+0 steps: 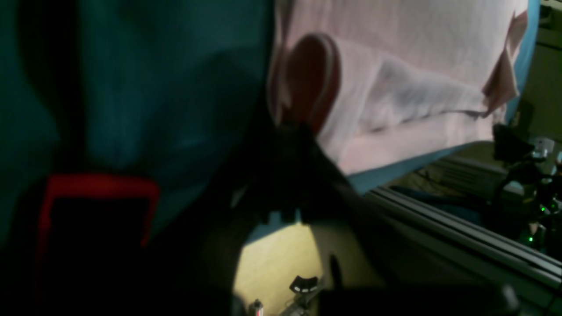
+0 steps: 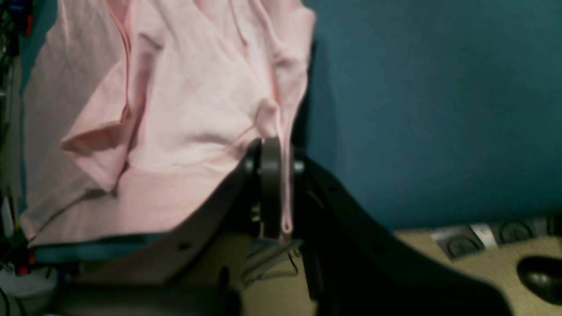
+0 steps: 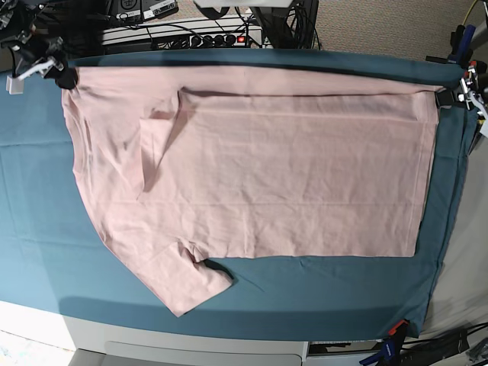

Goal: Fold the T-shirt properly
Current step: 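Pull the folded edge taut with both grippers and release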

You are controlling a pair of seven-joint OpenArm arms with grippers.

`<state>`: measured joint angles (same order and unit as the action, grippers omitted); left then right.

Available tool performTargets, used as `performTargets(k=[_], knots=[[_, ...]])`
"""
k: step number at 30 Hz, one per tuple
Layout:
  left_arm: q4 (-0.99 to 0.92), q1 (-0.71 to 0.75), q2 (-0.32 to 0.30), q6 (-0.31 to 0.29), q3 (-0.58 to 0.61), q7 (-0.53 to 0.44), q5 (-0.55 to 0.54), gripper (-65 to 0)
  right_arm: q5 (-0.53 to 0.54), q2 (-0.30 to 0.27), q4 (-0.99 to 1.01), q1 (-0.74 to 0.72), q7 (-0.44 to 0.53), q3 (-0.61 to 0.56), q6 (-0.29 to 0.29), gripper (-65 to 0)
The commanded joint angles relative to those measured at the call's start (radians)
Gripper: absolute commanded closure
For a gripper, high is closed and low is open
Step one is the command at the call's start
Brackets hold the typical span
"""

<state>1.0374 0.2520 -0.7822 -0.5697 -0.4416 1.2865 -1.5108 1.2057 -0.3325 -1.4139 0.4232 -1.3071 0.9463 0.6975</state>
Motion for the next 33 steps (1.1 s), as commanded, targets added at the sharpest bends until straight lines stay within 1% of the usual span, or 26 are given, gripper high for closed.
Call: performTargets(k=[1, 8, 15, 29, 30, 32, 33], knots=[[0.006, 0.014, -0.033, 0.002, -0.009, 0.016, 0.027, 0.0, 0.017, -0.031, -0.026, 0.009, 0.021, 0.011, 0.001, 0.0], [0.008, 0.063, -0.033, -0.001, -0.009, 0.023, 0.027, 0.0, 0.003, -0.037, -0.040, 0.014, 0.024, 0.011, 0.001, 0.0], [0.008, 0.082, -0.032, -0.001, -0.009, 0.023, 0.027, 0.0, -0.021, -0.070, -0.040, 0.014, 0.028, 0.011, 0.001, 0.0], [0.008, 0.084, -0.026, -0.012, -0.009, 0.014, 0.027, 0.0, -0.021, -0.068, -0.040, 0.014, 0.027, 0.011, 0.001, 0.0], [0.008, 0.084, -0.024, -0.012, -0.009, 0.014, 0.027, -0.4, -0.021, -0.066, -0.040, 0.014, 0.027, 0.011, 0.001, -1.9], [0.008, 0.084, -0.024, -0.012, -0.009, 0.014, 0.027, -7.6, -0.021, -0.063, -0.040, 0.014, 0.031, 0.011, 0.001, -14.5], [0.009, 0.084, -0.024, -0.016, -0.009, 0.015, 0.027, -9.8, -0.021, -0.063, -0.040, 0.014, 0.035, 0.011, 0.001, -19.3]])
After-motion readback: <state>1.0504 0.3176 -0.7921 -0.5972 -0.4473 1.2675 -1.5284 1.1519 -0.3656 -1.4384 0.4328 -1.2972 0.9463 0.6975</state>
